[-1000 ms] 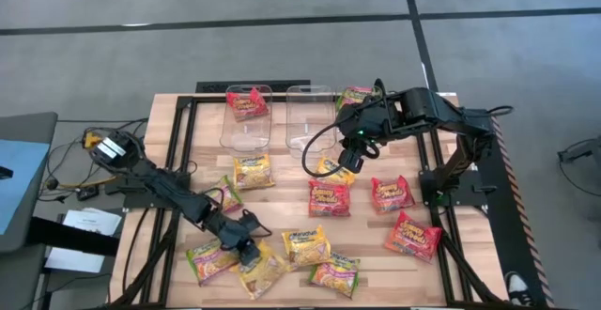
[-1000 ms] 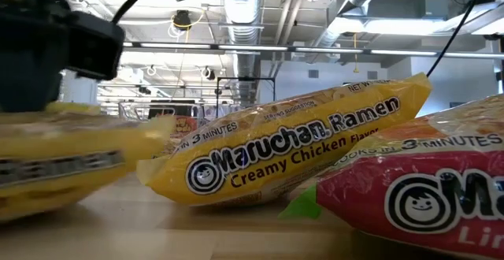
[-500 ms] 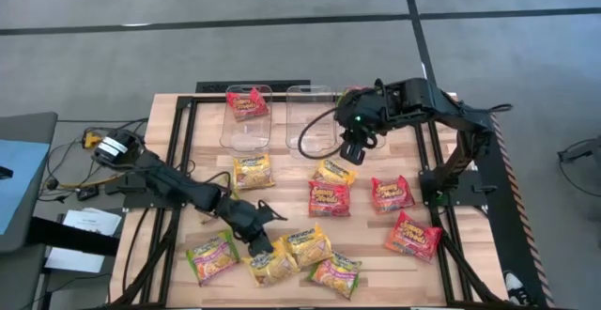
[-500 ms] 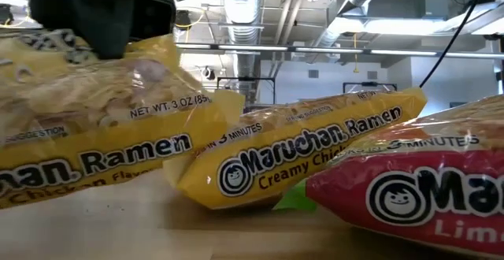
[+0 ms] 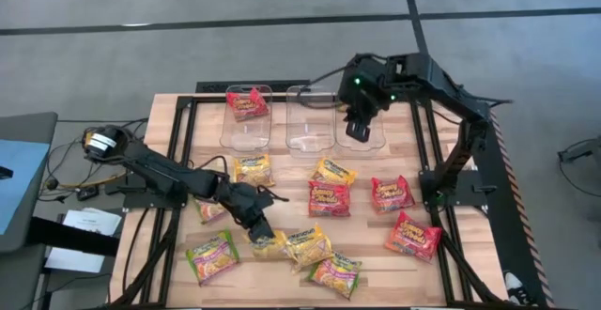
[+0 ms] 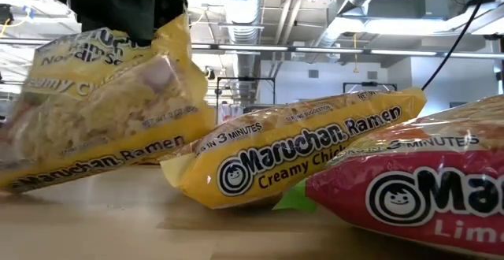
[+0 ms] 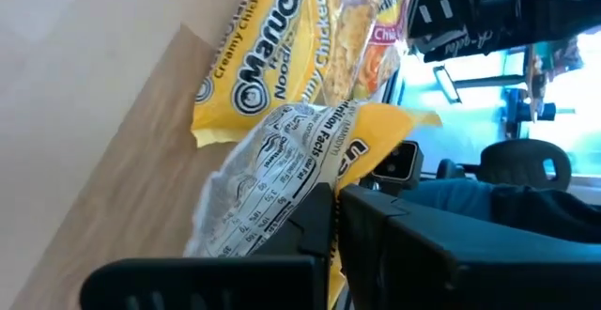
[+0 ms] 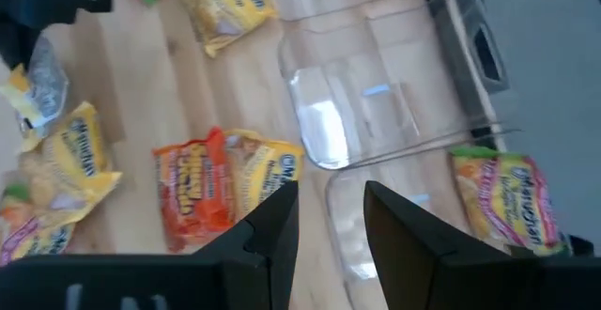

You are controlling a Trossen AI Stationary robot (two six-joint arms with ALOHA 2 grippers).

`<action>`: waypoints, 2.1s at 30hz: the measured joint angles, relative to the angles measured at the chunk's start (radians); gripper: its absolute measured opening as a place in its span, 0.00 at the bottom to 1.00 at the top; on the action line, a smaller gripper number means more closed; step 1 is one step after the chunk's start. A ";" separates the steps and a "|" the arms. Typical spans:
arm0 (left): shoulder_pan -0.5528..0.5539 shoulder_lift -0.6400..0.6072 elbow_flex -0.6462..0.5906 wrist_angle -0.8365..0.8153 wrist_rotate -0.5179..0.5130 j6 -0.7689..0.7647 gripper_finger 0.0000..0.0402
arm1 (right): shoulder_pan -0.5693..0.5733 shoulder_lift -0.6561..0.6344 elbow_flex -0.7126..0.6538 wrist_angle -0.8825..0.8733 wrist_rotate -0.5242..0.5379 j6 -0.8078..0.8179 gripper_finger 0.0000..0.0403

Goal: Sort Maruchan noodles
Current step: Put the yellow noodle pack into the middle transparent bin

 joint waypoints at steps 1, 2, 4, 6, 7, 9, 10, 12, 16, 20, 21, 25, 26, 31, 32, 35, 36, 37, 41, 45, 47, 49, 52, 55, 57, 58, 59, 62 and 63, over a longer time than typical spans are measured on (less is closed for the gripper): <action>0.004 -0.005 0.000 -0.011 0.004 0.001 0.00 | -0.014 0.000 0.000 -0.001 -0.030 -0.003 0.37; 0.005 -0.010 0.000 -0.023 0.008 0.000 0.00 | -0.027 0.000 0.000 -0.003 -0.066 -0.007 0.37; 0.006 -0.010 0.000 -0.036 0.008 -0.001 0.00 | -0.049 0.000 -0.004 -0.004 -0.150 -0.017 0.37; 0.006 -0.009 0.000 -0.040 0.007 -0.001 0.00 | -0.062 -0.001 -0.024 -0.002 -0.243 -0.018 0.37; 0.005 -0.009 0.000 -0.040 0.003 -0.001 0.00 | -0.065 -0.001 -0.042 -0.002 -0.286 -0.017 0.37; 0.006 -0.009 0.000 -0.044 -0.006 -0.001 0.00 | -0.058 0.000 -0.081 -0.006 -0.339 -0.016 0.37; 0.006 -0.009 0.000 -0.045 -0.009 -0.001 0.00 | -0.049 0.000 -0.102 -0.004 -0.354 -0.015 0.37; 0.006 -0.009 0.000 -0.047 -0.009 0.001 0.00 | -0.023 0.000 -0.148 -0.005 -0.365 -0.007 0.37; 0.006 -0.009 0.000 -0.058 -0.010 0.005 0.00 | 0.043 0.000 -0.216 0.014 -0.365 0.045 0.36; 0.006 -0.008 0.000 -0.059 -0.010 0.010 0.00 | 0.132 0.000 -0.253 0.059 -0.365 0.103 0.33; 0.006 -0.008 0.000 -0.059 -0.010 0.013 0.00 | 0.157 0.000 -0.266 0.075 -0.364 0.119 0.32; 0.005 -0.008 0.000 -0.059 -0.010 0.018 0.00 | 0.267 0.000 -0.319 0.145 -0.333 0.183 0.30; 0.005 -0.008 0.000 -0.059 -0.010 0.022 0.00 | 0.294 -0.001 -0.336 0.170 -0.311 0.202 0.30; 0.005 -0.008 0.000 -0.066 -0.010 0.030 0.00 | 0.404 0.000 -0.401 0.290 -0.254 0.311 0.30; 0.005 -0.008 0.000 -0.066 -0.008 0.034 0.00 | 0.422 -0.001 -0.413 0.320 -0.253 0.332 0.30; 0.005 -0.008 0.000 -0.067 -0.002 0.049 0.00 | 0.477 0.000 -0.443 0.402 -0.214 0.385 0.30; 0.005 -0.008 0.000 -0.070 -0.002 0.052 0.00 | 0.496 0.000 -0.452 0.426 -0.188 0.397 0.30; 0.005 -0.008 0.000 -0.073 -0.002 0.053 0.00 | 0.515 -0.001 -0.467 0.454 -0.164 0.408 0.30; 0.005 -0.008 0.000 -0.081 -0.001 0.061 0.00 | 0.577 0.001 -0.551 0.585 -0.105 0.463 0.30; 0.005 -0.008 0.000 -0.090 0.000 0.063 0.00 | 0.618 0.000 -0.632 0.734 -0.067 0.476 0.30; 0.005 -0.008 0.000 -0.090 0.000 0.063 0.00 | 0.633 0.000 -0.668 0.789 -0.051 0.475 0.30; 0.005 -0.008 0.000 -0.089 0.000 0.063 0.00 | 0.644 0.000 -0.694 0.837 -0.040 0.464 0.30; 0.005 -0.008 0.000 -0.089 0.000 0.063 0.00 | 0.649 0.000 -0.745 0.937 -0.040 0.454 0.30; 0.005 -0.008 0.000 -0.088 0.000 0.063 0.00 | 0.654 0.000 -0.803 1.066 -0.039 0.449 0.30; 0.002 -0.008 -0.001 -0.088 0.000 0.062 0.00 | 0.650 0.001 -0.844 1.135 -0.039 0.449 0.30; 0.001 -0.008 0.000 -0.086 0.000 0.062 0.00 | 0.646 0.002 -0.863 1.168 -0.037 0.449 0.30; 0.001 -0.008 0.000 -0.085 0.000 0.062 0.00 | 0.642 0.002 -0.881 1.205 -0.034 0.449 0.30; 0.001 -0.008 -0.001 -0.085 -0.001 0.061 0.00 | 0.636 0.002 -0.911 1.272 -0.015 0.445 0.30; 0.001 -0.008 -0.001 -0.083 -0.001 0.060 0.00 | 0.630 0.002 -0.920 1.290 -0.015 0.434 0.30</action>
